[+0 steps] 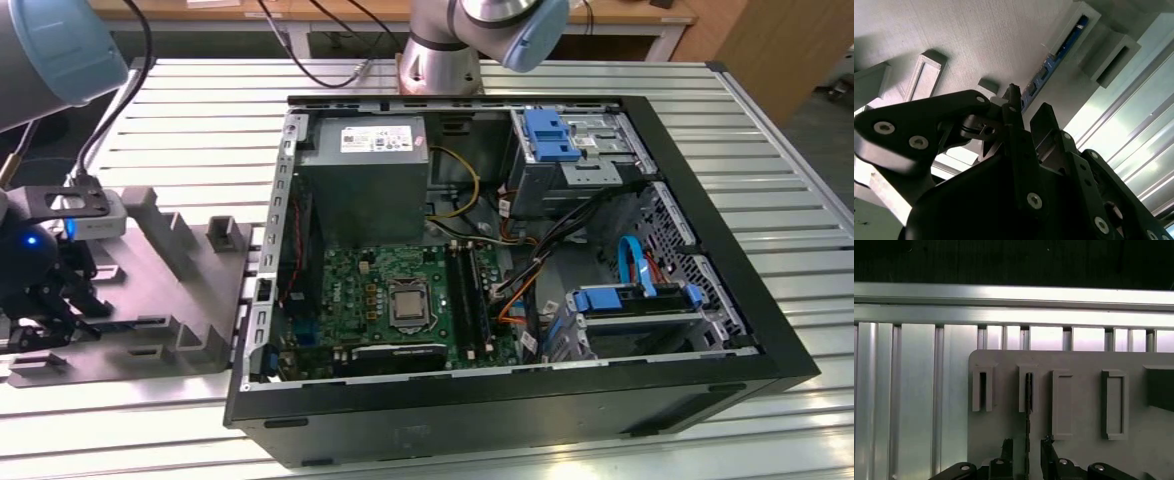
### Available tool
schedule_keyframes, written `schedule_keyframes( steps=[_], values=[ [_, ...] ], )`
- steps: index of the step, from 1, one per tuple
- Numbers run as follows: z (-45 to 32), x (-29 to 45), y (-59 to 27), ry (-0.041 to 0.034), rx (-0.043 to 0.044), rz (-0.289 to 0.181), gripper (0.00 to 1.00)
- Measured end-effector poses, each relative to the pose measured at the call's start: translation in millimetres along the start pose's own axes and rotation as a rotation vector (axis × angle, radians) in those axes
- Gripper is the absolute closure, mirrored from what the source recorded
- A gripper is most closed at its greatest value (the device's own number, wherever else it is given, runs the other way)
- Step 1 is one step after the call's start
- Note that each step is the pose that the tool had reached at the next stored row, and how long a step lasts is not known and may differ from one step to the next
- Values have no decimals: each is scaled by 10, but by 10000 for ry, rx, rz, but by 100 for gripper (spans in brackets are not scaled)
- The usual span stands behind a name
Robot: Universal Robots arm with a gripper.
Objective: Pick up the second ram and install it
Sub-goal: 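Pick up the second ram and move it above second insertion slot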
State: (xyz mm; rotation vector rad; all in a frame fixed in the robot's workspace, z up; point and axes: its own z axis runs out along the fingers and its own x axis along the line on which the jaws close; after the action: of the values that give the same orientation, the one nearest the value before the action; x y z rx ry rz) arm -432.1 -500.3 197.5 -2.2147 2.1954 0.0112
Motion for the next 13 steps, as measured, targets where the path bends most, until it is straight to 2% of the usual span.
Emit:
schedule_keyframes(
  steps=[13],
  values=[
    [-12,0,0,1,1,0,66]
  ],
)
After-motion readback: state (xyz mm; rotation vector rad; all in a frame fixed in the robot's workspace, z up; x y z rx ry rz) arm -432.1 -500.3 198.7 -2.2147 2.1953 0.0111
